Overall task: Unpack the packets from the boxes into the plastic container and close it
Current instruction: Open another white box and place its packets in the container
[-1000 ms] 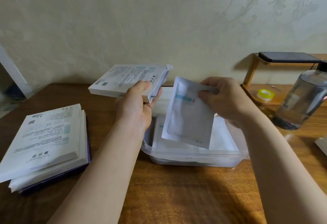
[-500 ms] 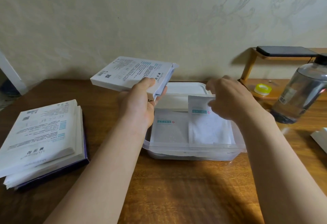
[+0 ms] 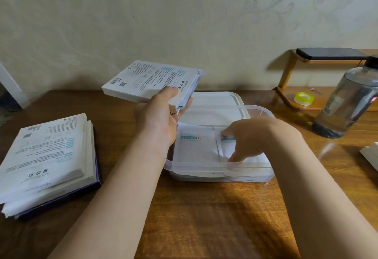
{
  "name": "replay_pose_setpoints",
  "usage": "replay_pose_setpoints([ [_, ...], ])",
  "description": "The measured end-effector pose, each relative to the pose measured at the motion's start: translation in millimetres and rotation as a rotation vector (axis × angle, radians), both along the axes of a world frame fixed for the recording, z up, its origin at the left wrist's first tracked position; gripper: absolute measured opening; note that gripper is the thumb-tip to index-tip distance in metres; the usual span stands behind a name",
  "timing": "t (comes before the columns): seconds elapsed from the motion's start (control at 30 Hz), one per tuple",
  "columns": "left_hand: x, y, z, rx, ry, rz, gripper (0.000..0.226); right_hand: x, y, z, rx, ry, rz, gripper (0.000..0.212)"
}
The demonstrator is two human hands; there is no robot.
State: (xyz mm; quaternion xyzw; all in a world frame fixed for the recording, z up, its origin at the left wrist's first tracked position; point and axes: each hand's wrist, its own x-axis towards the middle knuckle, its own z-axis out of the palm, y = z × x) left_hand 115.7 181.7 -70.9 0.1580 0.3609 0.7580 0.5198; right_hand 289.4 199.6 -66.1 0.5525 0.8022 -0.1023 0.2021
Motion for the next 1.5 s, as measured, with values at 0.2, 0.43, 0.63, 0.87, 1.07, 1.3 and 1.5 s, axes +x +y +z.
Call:
replay_pose_setpoints([
  [0.2, -1.3, 1.8, -1.7, 0.005, 0.003, -0.005, 0.033, 0.1, 3.7, -6.3, 0.005, -0.032, -0.005, 0.066],
  [0.43, -1.9, 1.6, -2.0, 0.006, 0.001, 0.000, 0.035, -1.5, 3.1, -5.9, -0.008, -0.071, -0.001, 0.062],
  [0.63, -1.6, 1.9, -2.2, 0.001, -0.001, 0.002, 0.035, -7.1, -4.3, 3.1, 0.033, -0.045, 0.011, 0.056],
  [0.87, -1.7, 1.7, -1.8, 0.013, -0.001, 0.003, 0.034, -33.2, -6.5, -11.6, -0.040, 0.168, 0.239, 0.091],
  [1.07, 0.2, 0.5, -0.7, 0.014, 0.009, 0.003, 0.033, -34.9, -7.5, -11.4, -0.098, 0.119, 0.231, 0.086],
  [1.3, -1.2, 2.5, -2.2, 0.005, 0.018, -0.002, 0.034, -35.8, -8.0, -11.3, -0.112, 0.118, 0.200, 0.083],
  [1.5, -3.0, 3.8, -2.7, -0.003, 0.004, -0.010, 0.033, -19.5, -2.5, -2.4, -0.076, 0.132, 0.132, 0.097],
])
